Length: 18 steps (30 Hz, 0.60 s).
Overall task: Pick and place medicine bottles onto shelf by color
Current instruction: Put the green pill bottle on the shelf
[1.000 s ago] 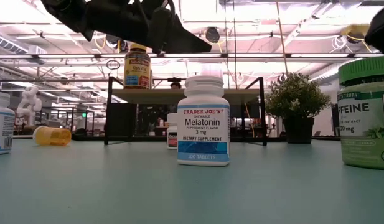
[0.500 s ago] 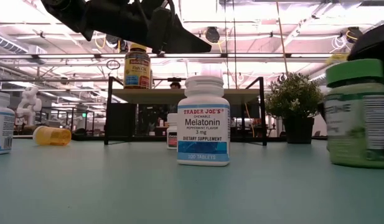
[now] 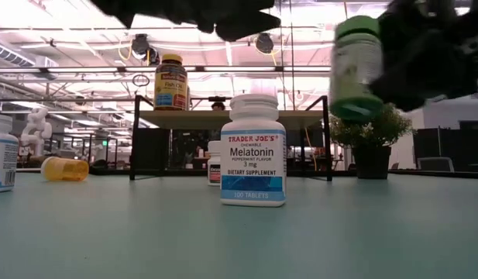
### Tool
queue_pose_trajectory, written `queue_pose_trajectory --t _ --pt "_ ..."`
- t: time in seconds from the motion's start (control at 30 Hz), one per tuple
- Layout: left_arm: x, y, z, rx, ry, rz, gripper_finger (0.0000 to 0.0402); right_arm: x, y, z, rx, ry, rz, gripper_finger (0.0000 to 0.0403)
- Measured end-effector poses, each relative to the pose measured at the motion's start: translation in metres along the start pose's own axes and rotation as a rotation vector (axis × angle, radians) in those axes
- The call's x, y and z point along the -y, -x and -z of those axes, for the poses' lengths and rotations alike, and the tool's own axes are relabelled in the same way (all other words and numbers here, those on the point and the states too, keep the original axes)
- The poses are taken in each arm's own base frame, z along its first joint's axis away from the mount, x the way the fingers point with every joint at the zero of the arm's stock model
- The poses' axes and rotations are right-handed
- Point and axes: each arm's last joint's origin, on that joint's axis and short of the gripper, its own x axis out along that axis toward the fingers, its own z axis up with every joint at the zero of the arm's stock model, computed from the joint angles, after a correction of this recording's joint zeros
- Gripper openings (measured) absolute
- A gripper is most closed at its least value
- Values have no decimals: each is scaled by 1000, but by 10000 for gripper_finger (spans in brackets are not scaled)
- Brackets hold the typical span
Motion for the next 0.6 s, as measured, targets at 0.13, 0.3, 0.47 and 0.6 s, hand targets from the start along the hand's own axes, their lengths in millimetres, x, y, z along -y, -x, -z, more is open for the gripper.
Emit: queue_pose_trajectory --t 0.13,0.3,0.47,0.6 --pt "-3 -2 -20 -57 -16 64 356 18 -9 -17 24 34 -123 220" --pt "1 -2 -24 -45 -6 229 356 26 -16 -35 27 90 -216 221" --pt "-2 -11 -20 4 8 231 356 33 -21 -46 21 140 -149 222" --pt "-14 -35 -9 -33 116 205 356 35 -22 -41 -45 144 -11 223"
